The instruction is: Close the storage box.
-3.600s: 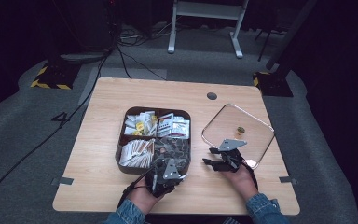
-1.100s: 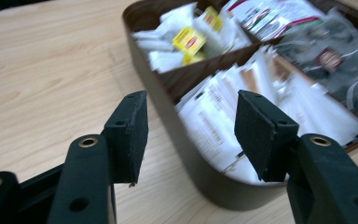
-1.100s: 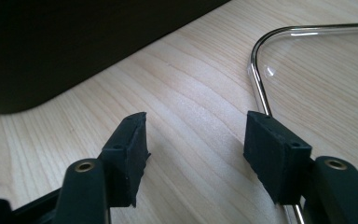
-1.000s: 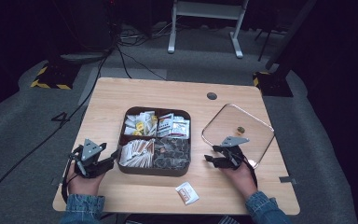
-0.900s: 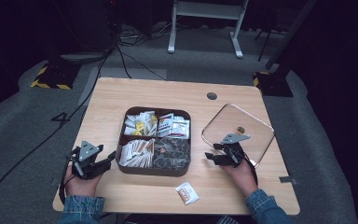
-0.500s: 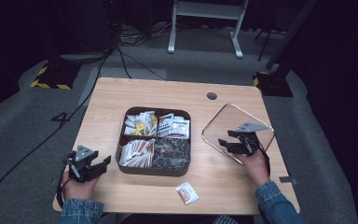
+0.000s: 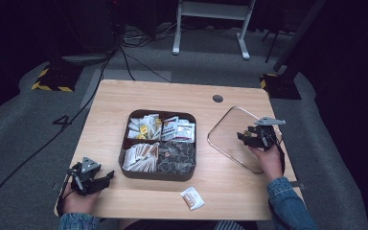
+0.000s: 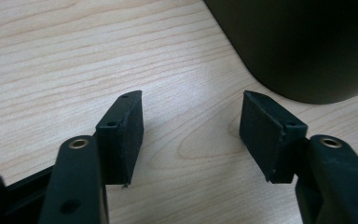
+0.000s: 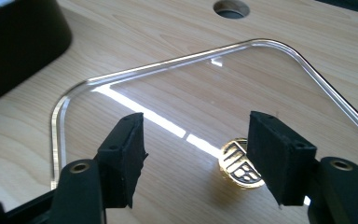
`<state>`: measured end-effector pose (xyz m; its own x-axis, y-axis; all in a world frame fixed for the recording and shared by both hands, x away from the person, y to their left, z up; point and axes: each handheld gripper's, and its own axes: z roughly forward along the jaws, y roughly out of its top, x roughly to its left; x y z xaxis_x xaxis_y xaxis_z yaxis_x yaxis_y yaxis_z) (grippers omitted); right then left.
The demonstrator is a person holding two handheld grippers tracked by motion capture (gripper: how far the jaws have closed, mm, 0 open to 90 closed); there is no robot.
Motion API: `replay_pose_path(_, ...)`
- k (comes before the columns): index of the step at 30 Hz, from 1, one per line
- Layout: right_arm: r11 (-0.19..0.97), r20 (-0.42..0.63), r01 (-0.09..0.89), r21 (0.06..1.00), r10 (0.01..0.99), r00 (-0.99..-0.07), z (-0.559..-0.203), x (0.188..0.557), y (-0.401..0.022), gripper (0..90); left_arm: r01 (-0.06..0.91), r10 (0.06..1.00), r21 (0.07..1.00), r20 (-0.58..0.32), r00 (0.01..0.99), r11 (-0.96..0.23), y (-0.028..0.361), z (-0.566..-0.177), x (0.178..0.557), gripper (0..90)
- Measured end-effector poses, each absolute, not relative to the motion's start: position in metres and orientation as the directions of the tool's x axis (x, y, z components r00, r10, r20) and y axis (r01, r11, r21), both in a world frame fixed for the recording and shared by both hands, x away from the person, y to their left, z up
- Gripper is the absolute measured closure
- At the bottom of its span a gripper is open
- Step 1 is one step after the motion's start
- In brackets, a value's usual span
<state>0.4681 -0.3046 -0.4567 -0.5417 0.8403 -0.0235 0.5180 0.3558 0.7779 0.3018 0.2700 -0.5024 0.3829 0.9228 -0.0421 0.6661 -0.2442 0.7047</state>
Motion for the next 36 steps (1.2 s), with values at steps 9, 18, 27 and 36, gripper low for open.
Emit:
replay_pose_path(9, 0.334, -0.038, 0.59, 0.735, 0.889, -0.457, -0.478, 0.48, -0.318, 36.5, 0.65, 0.913, 0.711, -0.03, 0.408, -0.267, 0.269, -0.505, 0.303, 32.9)
replay_pose_path(18, 0.334, -0.017, 0.623, 0.707, 0.889, -0.457, -0.491, 0.492, -0.321, 47.8, 0.65, 0.911, 0.709, -0.03, 0.412, -0.271, 0.269, -0.505, 0.303, 30.3)
replay_pose_path(27, 0.343, -0.014, 0.608, 0.716, 0.878, -0.478, -0.49, 0.491, -0.321, 58.6, 0.654, 0.913, 0.708, -0.03, 0.408, -0.269, 0.268, -0.505, 0.303, 30.3)
replay_pose_path(36, 0.324, 0.0, 0.583, 0.745, 0.874, -0.485, -0.481, 0.485, -0.322, 58.7, 0.651, 0.914, 0.711, -0.029, 0.405, -0.266, 0.268, -0.505, 0.305, 30.3)
